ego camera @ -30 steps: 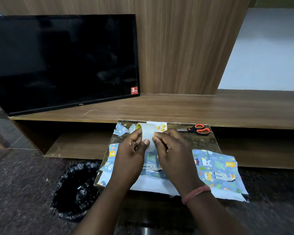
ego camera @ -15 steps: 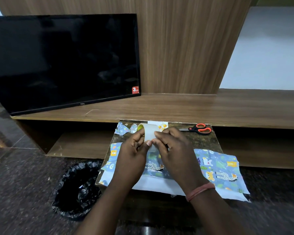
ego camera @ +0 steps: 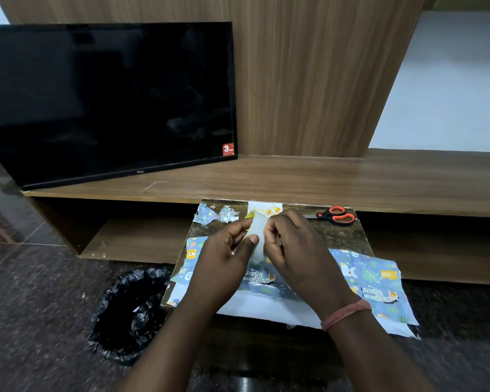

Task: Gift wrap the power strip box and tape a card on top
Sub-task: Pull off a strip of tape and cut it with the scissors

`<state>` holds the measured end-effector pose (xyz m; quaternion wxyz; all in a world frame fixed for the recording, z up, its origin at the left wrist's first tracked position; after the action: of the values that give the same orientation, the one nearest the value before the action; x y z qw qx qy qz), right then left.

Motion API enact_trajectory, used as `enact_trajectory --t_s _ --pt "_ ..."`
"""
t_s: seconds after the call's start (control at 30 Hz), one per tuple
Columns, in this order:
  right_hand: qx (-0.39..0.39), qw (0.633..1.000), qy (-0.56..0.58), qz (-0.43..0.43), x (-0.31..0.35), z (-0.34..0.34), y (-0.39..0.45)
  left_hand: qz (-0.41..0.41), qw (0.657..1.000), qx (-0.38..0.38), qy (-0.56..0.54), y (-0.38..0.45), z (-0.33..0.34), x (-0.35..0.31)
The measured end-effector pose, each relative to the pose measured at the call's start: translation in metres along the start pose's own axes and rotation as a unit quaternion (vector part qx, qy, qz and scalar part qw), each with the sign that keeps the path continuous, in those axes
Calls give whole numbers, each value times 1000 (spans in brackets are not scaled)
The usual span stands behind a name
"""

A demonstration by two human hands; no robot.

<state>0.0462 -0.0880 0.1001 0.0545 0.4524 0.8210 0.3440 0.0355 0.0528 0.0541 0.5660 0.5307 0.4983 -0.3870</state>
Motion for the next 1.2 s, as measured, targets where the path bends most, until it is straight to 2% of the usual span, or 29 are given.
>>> enact_trajectory --t_s 0.2,0.43,0.57,0.67,0.73,0.83,0.9,1.03,1.2 --pt "17 997 53 58 -6 12 -3 10 1000 -24 9 -1 -1 -1" --pt "24 999 23 20 2 12 -2 14 999 -29 -12 -3 -1 -3" --pt "38 999 35 15 3 10 -3 27 999 -26 26 -3 0 -3" --pt "43 994 82 63 -4 12 -5 57 994 -33 89 -5 2 -8" --pt "44 981 140 128 -13 17 -6 71 990 -40 114 -6 3 -9" --pt "20 943 232 238 -28 21 -11 41 996 -51 65 -4 -1 -3" --pt "1 926 256 279 -36 18 -14 22 998 -51 16 -2 -3 -3" --pt "-10 924 254 287 -39 15 -16 26 998 -49 -16 -2 -2 -10" --pt "-80 935 221 267 -27 9 -16 62 995 -70 30 -5 -3 -17"
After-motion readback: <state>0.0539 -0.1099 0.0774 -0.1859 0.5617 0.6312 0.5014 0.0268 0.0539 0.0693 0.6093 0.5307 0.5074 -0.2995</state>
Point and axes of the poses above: each hand's wrist, its own y-axis towards the middle knuckle, its own z-axis out of the palm, x = y × z, the point moved 8 cm from there along y, towards the middle knuckle, and after that the axes turned 12 degrees about -y, right-handed, at the moved point
